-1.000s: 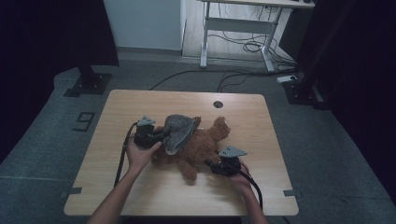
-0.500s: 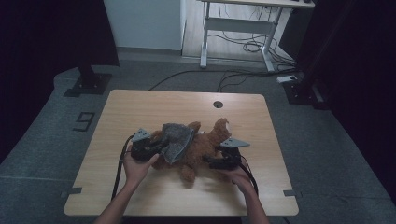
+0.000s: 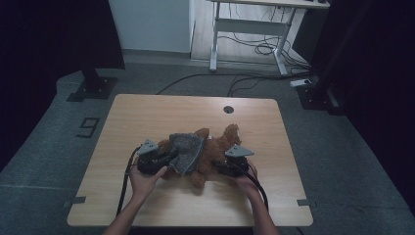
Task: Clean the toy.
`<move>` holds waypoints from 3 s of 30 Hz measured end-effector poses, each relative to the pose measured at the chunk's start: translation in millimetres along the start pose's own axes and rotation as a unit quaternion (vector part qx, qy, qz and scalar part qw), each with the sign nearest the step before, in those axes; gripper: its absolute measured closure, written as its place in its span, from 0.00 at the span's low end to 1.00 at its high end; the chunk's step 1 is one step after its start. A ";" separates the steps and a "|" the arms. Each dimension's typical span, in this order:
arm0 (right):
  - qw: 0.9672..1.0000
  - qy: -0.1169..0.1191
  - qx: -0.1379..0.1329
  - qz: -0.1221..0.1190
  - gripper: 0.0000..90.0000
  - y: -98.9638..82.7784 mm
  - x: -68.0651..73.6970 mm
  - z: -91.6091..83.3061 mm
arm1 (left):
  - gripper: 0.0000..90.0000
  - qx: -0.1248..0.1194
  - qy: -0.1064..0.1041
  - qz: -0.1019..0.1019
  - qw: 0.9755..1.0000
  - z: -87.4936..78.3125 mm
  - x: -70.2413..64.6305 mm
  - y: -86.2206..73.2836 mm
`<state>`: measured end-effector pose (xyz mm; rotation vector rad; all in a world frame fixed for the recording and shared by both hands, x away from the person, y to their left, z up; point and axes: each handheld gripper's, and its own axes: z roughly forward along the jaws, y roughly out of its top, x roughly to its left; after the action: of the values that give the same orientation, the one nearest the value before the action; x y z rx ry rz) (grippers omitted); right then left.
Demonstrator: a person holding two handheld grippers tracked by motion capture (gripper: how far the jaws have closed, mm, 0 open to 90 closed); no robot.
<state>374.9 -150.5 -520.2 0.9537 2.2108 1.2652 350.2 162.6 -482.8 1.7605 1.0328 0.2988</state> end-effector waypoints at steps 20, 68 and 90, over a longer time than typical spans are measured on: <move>1.000 -0.007 -0.024 -0.004 0.60 -20.1 3.7 -8.9 | 0.86 0.010 -0.047 0.046 0.998 30.0 -62.8 60.6; 1.000 0.008 -0.011 -0.007 0.69 -34.6 -3.8 -16.0 | 0.84 0.069 0.096 -0.053 0.992 -28.6 73.4 -16.1; 1.000 0.009 -0.012 -0.009 0.69 -35.2 -5.0 -16.1 | 0.91 -0.004 -0.033 0.042 0.999 -7.5 -27.7 53.9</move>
<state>355.4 -175.8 -542.5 0.9160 2.2087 1.2939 356.0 140.8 -426.0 1.7976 0.9112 0.2939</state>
